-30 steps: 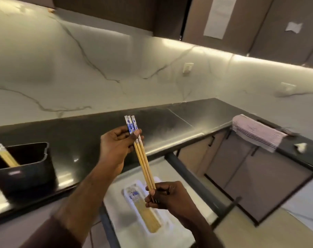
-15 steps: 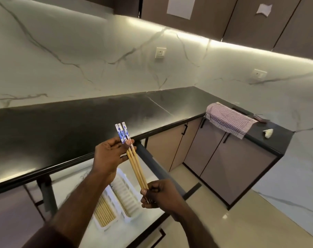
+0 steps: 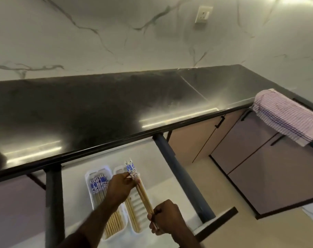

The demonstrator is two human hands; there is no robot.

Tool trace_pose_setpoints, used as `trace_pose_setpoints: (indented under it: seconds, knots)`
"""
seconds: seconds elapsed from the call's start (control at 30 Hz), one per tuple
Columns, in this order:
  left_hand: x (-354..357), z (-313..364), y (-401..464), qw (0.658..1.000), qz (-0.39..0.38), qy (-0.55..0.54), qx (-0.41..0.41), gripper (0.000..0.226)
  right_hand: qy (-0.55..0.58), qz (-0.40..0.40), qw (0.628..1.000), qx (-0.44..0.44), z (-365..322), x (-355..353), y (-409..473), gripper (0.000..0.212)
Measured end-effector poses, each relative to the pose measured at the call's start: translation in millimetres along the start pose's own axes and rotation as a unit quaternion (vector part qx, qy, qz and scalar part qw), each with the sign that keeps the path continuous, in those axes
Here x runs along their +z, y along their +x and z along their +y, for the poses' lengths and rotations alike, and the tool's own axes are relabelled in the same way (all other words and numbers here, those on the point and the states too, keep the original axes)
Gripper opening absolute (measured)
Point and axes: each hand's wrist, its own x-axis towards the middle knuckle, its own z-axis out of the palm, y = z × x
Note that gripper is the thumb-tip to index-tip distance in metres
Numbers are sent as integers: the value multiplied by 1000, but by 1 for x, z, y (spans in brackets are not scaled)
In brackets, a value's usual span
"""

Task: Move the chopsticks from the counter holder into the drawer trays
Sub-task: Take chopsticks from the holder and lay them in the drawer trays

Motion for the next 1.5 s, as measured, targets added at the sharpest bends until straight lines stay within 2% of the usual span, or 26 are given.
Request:
trace_pose_setpoints:
  seconds: [0.13, 0.23, 0.37, 0.47, 0.53, 0.63, 0.7, 0.73, 0.8, 0.87, 0.93, 0.97, 1.03, 1.13, 1.3, 1.5]
  knots:
    - [21, -31, 13, 990, 8, 137, 25, 29, 0, -16, 999, 47, 1, 15, 33, 25]
    - [31, -50, 23, 956, 13, 292, 23, 49, 12, -12, 997, 73, 3, 25, 56, 24]
    - [35, -66, 28, 904, -17, 422, 63, 41, -83, -73, 993, 41, 11, 37, 75, 3]
    - [38, -73, 33, 855, -51, 512, 64, 52, -122, -77, 989, 37, 16, 45, 87, 11]
    - [41, -74, 36, 833, -68, 546, 66, 50, -133, -72, 987, 48, 17, 49, 93, 18]
    - [43, -73, 38, 811, -87, 574, 74, 44, -149, -62, 986, 51, 19, 53, 98, 28]
    - [45, -73, 40, 815, -83, 570, 65, 47, -208, -31, 977, 33, 18, 53, 98, 32]
    - [46, -73, 41, 815, -83, 570, 60, 49, -233, -8, 972, 19, 17, 54, 97, 29]
    - [48, -73, 43, 805, -88, 584, 55, 53, -243, 2, 970, 4, 15, 56, 95, 7]
    - [50, -74, 45, 791, -97, 602, 54, 58, -276, -5, 961, -13, 16, 61, 94, 25]
    - [51, -76, 45, 782, -109, 611, 57, 58, -296, -5, 955, -29, 18, 67, 95, 32]
    - [51, -77, 45, 779, -114, 613, 60, 57, -301, 1, 953, -33, 17, 69, 96, 29]
    - [52, -79, 44, 774, -119, 619, 63, 54, -297, 14, 954, -48, 17, 73, 96, 10]
    - [53, -81, 45, 764, -120, 631, 64, 53, -310, 31, 949, -58, 20, 79, 100, 32]
    - [54, -82, 44, 761, -113, 636, 60, 56, -316, 28, 946, -65, 21, 81, 95, 40]
    - [45, -68, 35, 790, -88, 601, 84, 48, -300, 70, 948, -86, 9, 64, 78, 26]
